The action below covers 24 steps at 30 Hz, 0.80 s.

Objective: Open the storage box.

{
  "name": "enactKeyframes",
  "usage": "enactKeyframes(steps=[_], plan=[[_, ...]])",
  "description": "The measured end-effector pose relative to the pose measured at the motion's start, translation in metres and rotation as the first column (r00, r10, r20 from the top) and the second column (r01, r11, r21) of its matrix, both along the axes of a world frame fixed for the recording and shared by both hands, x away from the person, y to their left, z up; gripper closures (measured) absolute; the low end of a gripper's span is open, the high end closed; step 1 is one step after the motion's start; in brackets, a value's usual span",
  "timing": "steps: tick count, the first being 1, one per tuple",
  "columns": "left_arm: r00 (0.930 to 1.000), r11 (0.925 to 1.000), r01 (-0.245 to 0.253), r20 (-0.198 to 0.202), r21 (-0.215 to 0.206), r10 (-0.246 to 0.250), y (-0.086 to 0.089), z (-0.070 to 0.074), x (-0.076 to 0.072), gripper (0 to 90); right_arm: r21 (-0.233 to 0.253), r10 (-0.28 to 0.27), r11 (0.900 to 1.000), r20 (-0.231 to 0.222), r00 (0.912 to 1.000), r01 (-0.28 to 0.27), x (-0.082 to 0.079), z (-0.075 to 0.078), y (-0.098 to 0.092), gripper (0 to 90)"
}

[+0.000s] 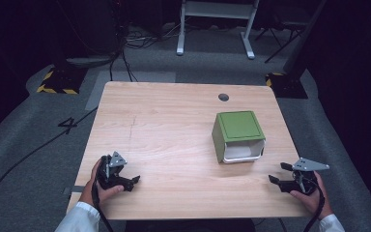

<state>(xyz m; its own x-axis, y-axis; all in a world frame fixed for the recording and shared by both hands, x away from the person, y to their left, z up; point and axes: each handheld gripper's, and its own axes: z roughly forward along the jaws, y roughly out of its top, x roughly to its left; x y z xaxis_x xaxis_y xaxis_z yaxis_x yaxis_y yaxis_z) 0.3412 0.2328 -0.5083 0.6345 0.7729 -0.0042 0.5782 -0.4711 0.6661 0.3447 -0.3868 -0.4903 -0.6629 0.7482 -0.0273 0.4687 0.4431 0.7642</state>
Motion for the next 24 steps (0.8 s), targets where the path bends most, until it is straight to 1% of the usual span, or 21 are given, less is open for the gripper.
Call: enactKeyframes(steps=[1,2,3,4,5,6,7,8,10,12,13,16,19,20,21,22,24], plan=[[1.0,1.0,-0.001,0.0,0.0,0.001,0.0,0.0,0.0,0.2,-0.033,0.032,0.999,0.005,0.9995,-0.032,0.0,0.004,0.009,22.0],[1.0,1.0,-0.001,0.0,0.0,0.001,0.0,0.0,0.0,0.2,-0.033,0.032,0.999,0.005,0.9995,-0.032,0.0,0.004,0.009,22.0],[1.0,1.0,-0.001,0.0,0.0,0.001,0.0,0.0,0.0,0.2,-0.044,0.049,0.998,0.007,0.9988,-0.048,-0.001,0.007,0.013,22.1],[1.0,1.0,-0.002,0.0,0.0,0.002,0.0,0.0,0.0,0.2,-0.037,0.084,0.996,0.01,0.9964,-0.084,0.0,0.012,0.019,22.7],[1.0,1.0,-0.002,0.0,0.0,0.002,0.0,0.0,0.0,0.2,-0.032,0.098,0.995,0.007,0.9951,-0.098,0.0,0.015,0.023,22.9],[1.0,1.0,-0.002,0.0,0.0,0.002,0.0,0.0,0.0,0.2,-0.032,0.098,0.995,0.007,0.9951,-0.098,0.0,0.015,0.023,22.9],[1.0,1.0,-0.003,0.0,0.0,0.003,0.0,0.0,0.0,0.2,-0.036,0.13,0.991,0.009,0.9915,-0.13,0.002,0.019,0.031,23.0],[1.0,1.0,-0.003,0.0,0.0,0.003,0.0,0.0,0.0,0.2,-0.036,0.146,0.989,0.011,0.9892,-0.145,0.003,0.021,0.035,23.0],[1.0,1.0,-0.004,0.0,0.0,0.004,0.0,0.0,0.0,0.2,-0.037,0.157,0.987,0.014,0.9876,-0.156,0.004,0.024,0.039,23.0],[1.0,1.0,-0.004,0.0,0.001,0.004,0.0,0.0,0.0,0.3,-0.04,0.187,0.982,0.024,0.982,-0.186,0.007,0.031,0.049,23.2],[1.0,1.0,-0.004,0.0,0.0,0.004,0.0,0.0,0.0,0.3,-0.04,0.187,0.982,0.024,0.982,-0.186,0.007,0.031,0.049,23.2],[1.0,1.0,-0.005,0.001,0.001,0.005,0.0,0.0,0.0,0.3,-0.06,0.212,0.976,0.038,0.9766,-0.209,0.011,0.038,0.061,23.6],[1.0,1.0,-0.005,0.001,0.0,0.005,0.0,0.0,0.0,0.4,-0.052,0.227,0.973,0.042,0.973,-0.224,0.015,0.041,0.07,24.0],[1.0,1.0,-0.004,0.001,0.001,0.004,0.0,0.0,0.0,0.4,-0.062,0.234,0.971,0.04,0.9715,-0.231,0.016,0.042,0.074,23.7],[1.0,1.0,-0.005,0.002,0.001,0.005,0.0,0.0,0.0,0.3,-0.065,0.238,0.97,0.045,0.9703,-0.234,0.017,0.043,0.076,24.3],[1.0,1.0,-0.004,0.001,0.001,0.004,0.0,0.0,0.0,0.4,-0.08,0.244,0.968,0.053,0.9684,-0.239,0.018,0.045,0.081,24.9],[1.0,1.0,-0.005,0.001,0.001,0.005,0.0,0.0,0.0,0.4,-0.085,0.249,0.966,0.053,0.9669,-0.244,0.018,0.046,0.084,25.2]])
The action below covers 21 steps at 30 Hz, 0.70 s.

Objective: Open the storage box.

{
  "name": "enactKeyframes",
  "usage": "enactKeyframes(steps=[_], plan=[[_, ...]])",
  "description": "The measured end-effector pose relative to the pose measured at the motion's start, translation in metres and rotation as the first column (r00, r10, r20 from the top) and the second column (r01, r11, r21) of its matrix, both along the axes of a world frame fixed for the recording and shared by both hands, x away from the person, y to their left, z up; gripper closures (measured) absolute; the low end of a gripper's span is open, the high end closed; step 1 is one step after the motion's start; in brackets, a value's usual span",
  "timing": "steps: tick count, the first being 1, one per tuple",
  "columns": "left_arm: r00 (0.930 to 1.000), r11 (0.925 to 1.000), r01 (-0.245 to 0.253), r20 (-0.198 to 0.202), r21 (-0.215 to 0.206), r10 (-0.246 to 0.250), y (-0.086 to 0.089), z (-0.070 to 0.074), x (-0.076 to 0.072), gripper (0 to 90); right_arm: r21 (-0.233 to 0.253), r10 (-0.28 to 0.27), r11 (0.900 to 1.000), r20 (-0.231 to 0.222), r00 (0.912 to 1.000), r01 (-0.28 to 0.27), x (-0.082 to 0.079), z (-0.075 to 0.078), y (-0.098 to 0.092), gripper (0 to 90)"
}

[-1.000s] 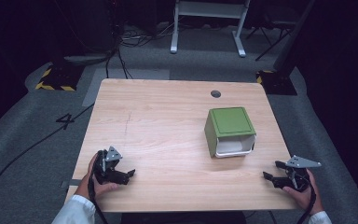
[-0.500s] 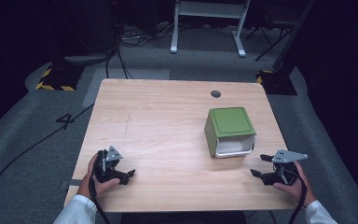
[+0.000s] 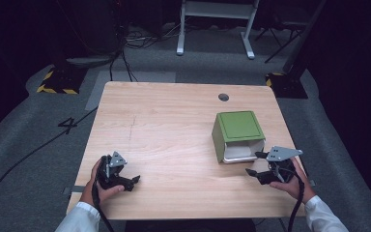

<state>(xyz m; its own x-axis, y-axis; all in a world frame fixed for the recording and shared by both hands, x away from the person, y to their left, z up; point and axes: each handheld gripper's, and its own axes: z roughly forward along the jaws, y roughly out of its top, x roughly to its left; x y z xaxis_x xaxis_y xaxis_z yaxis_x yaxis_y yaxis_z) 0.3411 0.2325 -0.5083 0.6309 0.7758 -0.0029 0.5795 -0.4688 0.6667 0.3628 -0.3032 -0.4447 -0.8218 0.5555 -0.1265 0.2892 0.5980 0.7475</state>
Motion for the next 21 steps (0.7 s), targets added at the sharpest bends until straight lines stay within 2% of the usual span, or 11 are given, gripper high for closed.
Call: enactKeyframes(steps=[3,11,17,21], plan=[[1.0,1.0,-0.001,0.0,0.0,0.001,0.0,0.0,0.0,0.4,-0.004,0.029,1.0,0.009,0.9995,-0.029,-0.002,0.003,0.009,25.3],[1.0,1.0,-0.001,0.0,0.002,0.001,0.0,0.0,0.0,0.4,-0.011,0.052,0.999,0.009,0.9986,-0.051,0.004,0.005,0.027,26.2],[1.0,1.0,-0.001,0.0,0.0,0.001,0.0,0.0,0.0,0.4,-0.042,0.063,0.997,0.002,0.998,-0.063,0.013,0.001,0.04,31.0],[1.0,1.0,-0.001,0.001,0.0,0.001,0.0,0.0,0.0,0.4,-0.031,0.064,0.997,-0.013,0.9979,-0.064,0.018,-0.002,0.044,30.8]])
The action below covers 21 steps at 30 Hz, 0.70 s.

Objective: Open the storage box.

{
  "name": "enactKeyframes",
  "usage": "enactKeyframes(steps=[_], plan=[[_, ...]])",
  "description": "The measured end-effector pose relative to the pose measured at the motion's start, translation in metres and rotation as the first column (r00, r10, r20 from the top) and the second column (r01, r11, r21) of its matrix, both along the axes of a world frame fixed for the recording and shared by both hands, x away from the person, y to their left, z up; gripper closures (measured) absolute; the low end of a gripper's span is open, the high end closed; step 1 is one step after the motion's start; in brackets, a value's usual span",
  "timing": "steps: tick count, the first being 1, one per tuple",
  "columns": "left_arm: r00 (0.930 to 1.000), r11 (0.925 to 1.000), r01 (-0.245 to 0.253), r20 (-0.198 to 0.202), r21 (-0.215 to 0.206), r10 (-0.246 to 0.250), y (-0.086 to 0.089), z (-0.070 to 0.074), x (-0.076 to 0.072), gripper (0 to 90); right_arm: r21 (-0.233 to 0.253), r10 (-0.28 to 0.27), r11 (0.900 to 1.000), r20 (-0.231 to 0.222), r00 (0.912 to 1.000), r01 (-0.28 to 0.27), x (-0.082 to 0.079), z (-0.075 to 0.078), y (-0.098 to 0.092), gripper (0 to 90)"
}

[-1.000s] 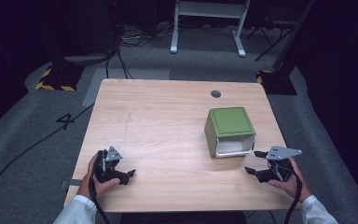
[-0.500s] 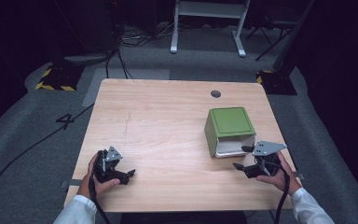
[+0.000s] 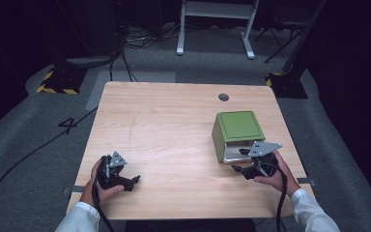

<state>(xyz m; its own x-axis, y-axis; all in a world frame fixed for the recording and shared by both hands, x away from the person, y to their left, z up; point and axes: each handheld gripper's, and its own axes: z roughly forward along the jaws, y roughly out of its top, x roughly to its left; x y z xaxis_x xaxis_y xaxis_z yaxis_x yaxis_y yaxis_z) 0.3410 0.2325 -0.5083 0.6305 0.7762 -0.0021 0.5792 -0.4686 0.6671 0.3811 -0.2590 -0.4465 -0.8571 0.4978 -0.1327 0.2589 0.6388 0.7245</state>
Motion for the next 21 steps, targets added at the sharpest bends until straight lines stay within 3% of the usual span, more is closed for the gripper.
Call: enactKeyframes(steps=[7,10,15,21], plan=[[1.0,1.0,0.0,0.0,0.001,0.0,0.0,0.0,0.0,0.4,-0.02,0.009,1.0,-0.051,0.9987,-0.01,0.007,-0.012,0.003,35.6],[1.0,1.0,0.0,0.0,0.0,0.0,0.0,0.0,0.0,0.4,-0.04,0.004,0.999,-0.048,0.9989,-0.006,0.007,-0.015,0.004,35.9],[1.0,1.0,0.0,0.0,0.0,0.0,0.0,0.0,0.0,0.4,-0.022,0.009,1.0,-0.074,0.9972,-0.011,0.008,-0.016,-0.001,49.1],[1.0,1.0,0.0,0.0,0.001,0.0,0.0,0.0,0.0,0.4,-0.023,0.04,0.999,-0.088,0.9953,-0.042,0.002,-0.015,-0.006,52.6]])
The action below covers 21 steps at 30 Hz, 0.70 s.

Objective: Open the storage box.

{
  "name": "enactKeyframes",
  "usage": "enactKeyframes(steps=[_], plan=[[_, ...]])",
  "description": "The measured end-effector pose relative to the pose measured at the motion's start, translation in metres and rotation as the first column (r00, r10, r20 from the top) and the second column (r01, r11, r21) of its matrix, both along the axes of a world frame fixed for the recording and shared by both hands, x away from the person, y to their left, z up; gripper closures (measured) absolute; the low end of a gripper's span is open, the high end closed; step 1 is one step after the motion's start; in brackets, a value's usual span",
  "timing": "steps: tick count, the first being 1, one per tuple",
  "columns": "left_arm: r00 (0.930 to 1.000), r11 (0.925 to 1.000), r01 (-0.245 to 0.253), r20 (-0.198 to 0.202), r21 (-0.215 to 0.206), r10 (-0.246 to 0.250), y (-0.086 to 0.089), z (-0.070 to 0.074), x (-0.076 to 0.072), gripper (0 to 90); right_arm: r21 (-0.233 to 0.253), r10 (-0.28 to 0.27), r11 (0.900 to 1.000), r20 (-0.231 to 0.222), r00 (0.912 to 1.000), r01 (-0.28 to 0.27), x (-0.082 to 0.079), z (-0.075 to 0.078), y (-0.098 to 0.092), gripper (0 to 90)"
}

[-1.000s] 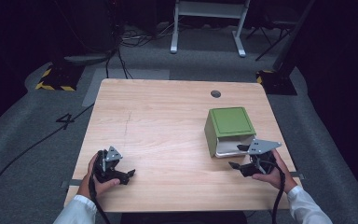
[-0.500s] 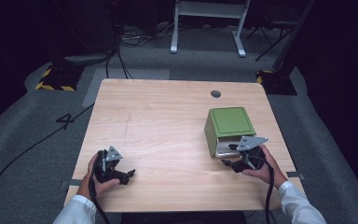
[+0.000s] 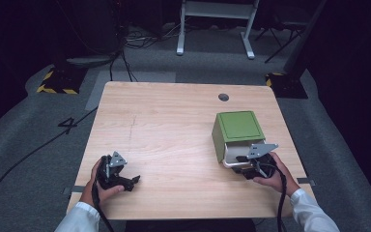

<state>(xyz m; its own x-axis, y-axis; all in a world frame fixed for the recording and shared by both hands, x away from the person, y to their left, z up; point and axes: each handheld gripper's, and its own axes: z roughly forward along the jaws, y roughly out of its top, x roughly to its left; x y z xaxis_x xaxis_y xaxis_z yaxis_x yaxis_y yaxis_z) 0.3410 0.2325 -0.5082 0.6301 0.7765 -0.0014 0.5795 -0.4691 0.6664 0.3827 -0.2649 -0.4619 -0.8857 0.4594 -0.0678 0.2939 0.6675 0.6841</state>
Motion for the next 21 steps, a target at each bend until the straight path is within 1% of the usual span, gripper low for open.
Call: enactKeyframes(steps=[3,5,7,8,9,11,12,18,21], plan=[[1.0,1.0,0.0,0.0,-0.001,0.0,0.0,0.0,0.0,0.4,0.006,0.011,1.0,-0.003,0.9999,-0.011,-0.006,0.001,-0.003,53.5],[1.0,1.0,0.0,0.0,0.0,0.0,0.0,0.0,0.0,0.4,0.017,0.005,1.0,-0.008,1.0,-0.005,-0.011,0.0,-0.007,53.5],[1.0,1.0,0.0,0.0,0.0,0.0,0.0,0.0,0.0,0.4,0.007,0.014,1.0,-0.01,0.9999,-0.013,-0.015,0.0,-0.009,54.5],[1.0,1.0,-0.002,0.001,-0.001,0.002,0.0,0.0,0.0,0.4,0.011,0.017,1.0,-0.011,0.9998,-0.017,-0.02,-0.002,-0.011,54.6],[1.0,1.0,-0.002,0.001,-0.001,0.002,0.0,0.0,0.0,0.5,0.011,0.017,1.0,-0.011,0.9998,-0.017,-0.02,-0.002,-0.011,54.6],[1.0,1.0,-0.001,0.0,0.0,0.001,0.0,0.0,0.0,0.5,0.009,0.028,1.0,-0.014,0.9995,-0.027,-0.025,-0.003,-0.013,54.4],[1.0,1.0,-0.001,0.001,-0.001,0.001,0.0,0.0,0.0,0.5,0.006,0.023,1.0,-0.011,0.9997,-0.023,-0.028,-0.004,-0.013,54.3],[1.0,1.0,-0.001,0.0,0.0,0.001,0.0,0.0,0.0,0.5,0.003,0.036,0.999,-0.008,0.9993,-0.036,-0.043,-0.005,-0.017,54.7],[1.0,1.0,-0.005,-0.002,-0.003,0.005,0.0,0.0,0.0,0.5,0.006,0.034,0.999,-0.01,0.9994,-0.034,-0.047,-0.005,-0.018,54.7]])
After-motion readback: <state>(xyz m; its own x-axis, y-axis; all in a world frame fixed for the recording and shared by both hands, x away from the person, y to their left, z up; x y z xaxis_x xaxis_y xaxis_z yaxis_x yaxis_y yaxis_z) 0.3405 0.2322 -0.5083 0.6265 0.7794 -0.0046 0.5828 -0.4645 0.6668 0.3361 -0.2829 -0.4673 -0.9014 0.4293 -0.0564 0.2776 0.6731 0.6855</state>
